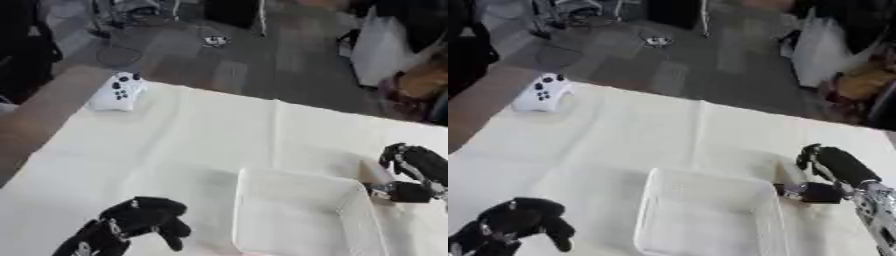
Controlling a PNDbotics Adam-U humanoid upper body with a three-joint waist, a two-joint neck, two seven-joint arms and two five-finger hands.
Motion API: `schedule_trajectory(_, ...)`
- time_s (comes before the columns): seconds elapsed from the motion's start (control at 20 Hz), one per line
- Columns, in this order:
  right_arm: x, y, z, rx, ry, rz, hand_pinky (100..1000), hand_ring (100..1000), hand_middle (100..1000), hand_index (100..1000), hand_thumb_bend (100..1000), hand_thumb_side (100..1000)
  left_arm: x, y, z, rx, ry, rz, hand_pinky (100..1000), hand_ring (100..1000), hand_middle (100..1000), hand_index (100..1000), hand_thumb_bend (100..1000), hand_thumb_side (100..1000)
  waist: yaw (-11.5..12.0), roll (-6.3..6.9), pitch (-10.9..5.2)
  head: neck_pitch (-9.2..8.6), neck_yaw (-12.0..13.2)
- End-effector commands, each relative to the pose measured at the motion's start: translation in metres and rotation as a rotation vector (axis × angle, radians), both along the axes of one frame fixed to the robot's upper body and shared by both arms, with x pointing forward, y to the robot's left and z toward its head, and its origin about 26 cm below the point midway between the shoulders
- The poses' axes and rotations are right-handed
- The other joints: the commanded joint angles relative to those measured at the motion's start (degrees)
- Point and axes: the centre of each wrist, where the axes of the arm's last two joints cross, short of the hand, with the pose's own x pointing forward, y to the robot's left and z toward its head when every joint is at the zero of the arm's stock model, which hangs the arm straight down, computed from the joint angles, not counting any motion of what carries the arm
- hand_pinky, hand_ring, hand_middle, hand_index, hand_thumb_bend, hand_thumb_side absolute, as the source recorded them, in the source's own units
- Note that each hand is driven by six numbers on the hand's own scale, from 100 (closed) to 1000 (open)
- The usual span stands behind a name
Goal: Pick up objects on the table and place them in the box.
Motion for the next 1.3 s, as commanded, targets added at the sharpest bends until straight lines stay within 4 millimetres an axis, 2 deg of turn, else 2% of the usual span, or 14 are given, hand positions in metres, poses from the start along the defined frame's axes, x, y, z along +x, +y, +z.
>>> schedule_trajectory(0.05,-0.003,-0.009,0.013,0.001,-0.075,-0.035,100,330,427,469,809,949,-0.003,-0.001,0.007,0.009,-0.025,-0.015,536,714,817,888,564,792,0.1,0.34,-0.84,-0.61,0.5)
schedule_trajectory(0.2,-0.003,-0.01,0.012,0.021,-0.122,-0.044,100,239,302,419,750,884,-0.003,-0.001,0.007,0.01,-0.026,-0.016,536,714,817,887,561,794,0.1,0.3,-0.75,-0.62,0.6)
schedule_trajectory(0.35,-0.003,-0.012,0.009,0.043,-0.171,-0.023,100,153,224,368,668,814,-0.003,-0.001,0.007,0.013,-0.026,-0.016,536,714,817,887,560,795,0.1,0.29,-0.71,-0.57,0.7)
schedule_trajectory(0.45,-0.004,-0.016,0.006,0.056,-0.184,-0.007,100,100,170,375,671,776,-0.003,-0.001,0.007,0.015,-0.026,-0.015,536,714,817,887,559,796,0.0,0.28,-0.7,-0.55,0.8)
schedule_trajectory(0.55,-0.004,-0.02,0.003,0.072,-0.178,0.0,100,100,158,379,673,755,-0.003,-0.001,0.007,0.02,-0.026,-0.013,536,714,817,887,556,800,-0.1,0.3,-0.7,-0.5,0.9)
schedule_trajectory(0.7,-0.005,-0.025,-0.002,0.118,-0.148,0.025,100,100,149,388,683,671,-0.003,0.0,0.006,0.026,-0.024,-0.011,535,714,817,888,553,803,-0.3,0.34,-0.7,-0.48,1.1)
schedule_trajectory(1.05,-0.008,-0.035,-0.008,0.25,-0.126,0.095,100,100,135,389,673,645,-0.003,0.0,0.006,0.028,-0.024,-0.009,536,716,817,887,551,804,-0.5,0.4,-0.61,-0.34,1.3)
schedule_trajectory(1.3,-0.009,-0.04,-0.017,0.351,-0.095,0.134,100,100,116,406,700,616,-0.003,0.0,0.006,0.027,-0.025,-0.01,536,716,817,887,551,804,-0.5,0.42,-0.53,-0.31,1.5)
